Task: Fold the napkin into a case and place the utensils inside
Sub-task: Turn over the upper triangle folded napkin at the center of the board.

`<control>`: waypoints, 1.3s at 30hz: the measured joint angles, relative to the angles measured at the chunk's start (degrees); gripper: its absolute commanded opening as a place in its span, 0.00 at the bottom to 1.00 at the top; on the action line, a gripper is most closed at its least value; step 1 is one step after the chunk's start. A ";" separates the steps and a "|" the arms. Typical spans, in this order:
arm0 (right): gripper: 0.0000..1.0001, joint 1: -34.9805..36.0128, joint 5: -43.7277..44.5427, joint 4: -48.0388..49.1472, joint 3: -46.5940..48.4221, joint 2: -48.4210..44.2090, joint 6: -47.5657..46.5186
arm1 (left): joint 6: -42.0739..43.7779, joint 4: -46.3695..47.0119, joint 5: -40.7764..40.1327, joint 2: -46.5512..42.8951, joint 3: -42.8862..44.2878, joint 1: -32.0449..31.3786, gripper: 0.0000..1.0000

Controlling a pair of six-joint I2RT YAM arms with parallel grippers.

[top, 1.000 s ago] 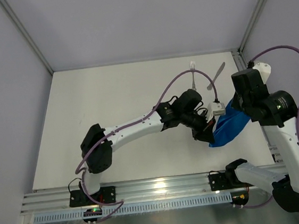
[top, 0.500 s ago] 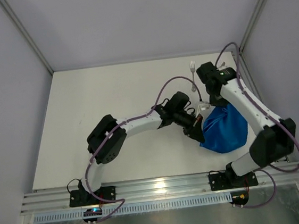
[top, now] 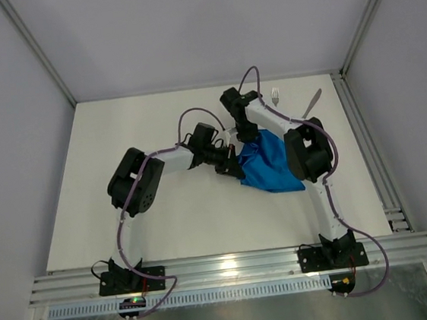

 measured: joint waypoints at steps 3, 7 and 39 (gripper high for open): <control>0.04 0.28 -1.81 1.11 3.39 2.21 0.79 | 1.14 -0.83 -0.22 -0.33 -1.75 1.14 0.00; 0.04 1.38 -4.31 4.68 4.37 2.99 2.45 | 2.43 -2.19 -0.79 -1.09 -6.05 1.88 0.00; 0.66 2.38 -8.24 14.27 4.68 -3.87 6.82 | 13.81 -15.69 -9.09 -9.99 -12.26 4.92 0.08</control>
